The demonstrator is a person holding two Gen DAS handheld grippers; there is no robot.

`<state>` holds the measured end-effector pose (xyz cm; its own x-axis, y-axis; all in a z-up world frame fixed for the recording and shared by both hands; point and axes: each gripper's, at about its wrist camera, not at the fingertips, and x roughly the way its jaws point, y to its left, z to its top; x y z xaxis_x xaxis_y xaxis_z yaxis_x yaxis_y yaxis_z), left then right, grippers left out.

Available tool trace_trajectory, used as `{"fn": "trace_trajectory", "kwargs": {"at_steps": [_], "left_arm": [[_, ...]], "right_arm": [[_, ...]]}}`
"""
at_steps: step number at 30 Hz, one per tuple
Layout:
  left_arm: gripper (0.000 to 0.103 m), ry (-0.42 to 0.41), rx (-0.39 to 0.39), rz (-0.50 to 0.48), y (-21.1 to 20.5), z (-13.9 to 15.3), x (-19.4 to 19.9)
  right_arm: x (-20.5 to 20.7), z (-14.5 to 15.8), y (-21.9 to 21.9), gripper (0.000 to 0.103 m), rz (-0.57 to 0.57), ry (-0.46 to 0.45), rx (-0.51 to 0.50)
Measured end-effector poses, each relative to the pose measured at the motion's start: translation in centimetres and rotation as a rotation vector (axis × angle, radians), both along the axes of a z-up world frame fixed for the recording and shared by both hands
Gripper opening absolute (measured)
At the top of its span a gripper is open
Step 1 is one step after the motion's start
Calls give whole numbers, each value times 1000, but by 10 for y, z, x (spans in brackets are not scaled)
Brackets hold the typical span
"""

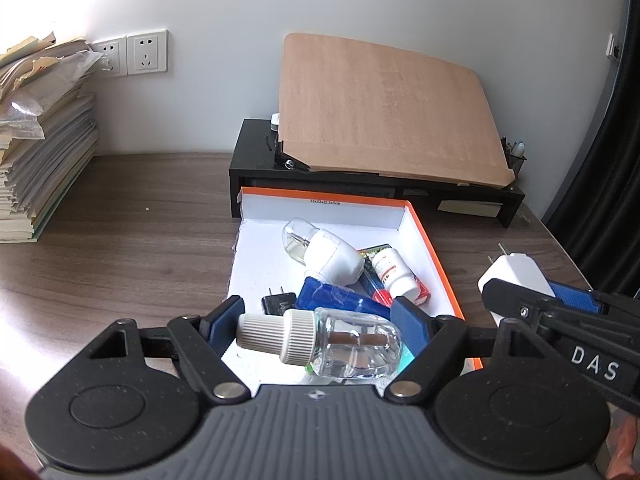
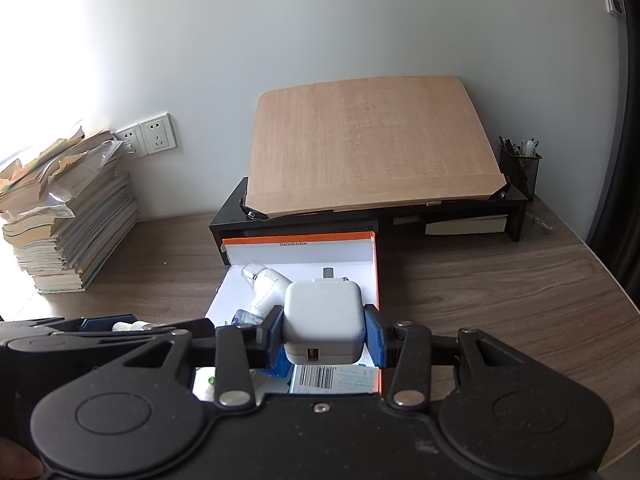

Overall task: Organize rigid objects
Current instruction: 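Carry the clear bottle and white charger over the tray with both tools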

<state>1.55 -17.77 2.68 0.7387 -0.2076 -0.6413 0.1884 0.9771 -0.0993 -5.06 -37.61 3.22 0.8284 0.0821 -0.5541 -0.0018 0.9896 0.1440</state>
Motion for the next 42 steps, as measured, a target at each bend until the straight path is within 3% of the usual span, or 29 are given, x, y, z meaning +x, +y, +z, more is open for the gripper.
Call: {"fn": "trace_trajectory", "kwargs": {"at_steps": [42], "left_arm": [[82, 27, 2, -31, -13, -11, 62]], "right_arm": [[70, -11, -12, 51, -4, 38, -1]]}}
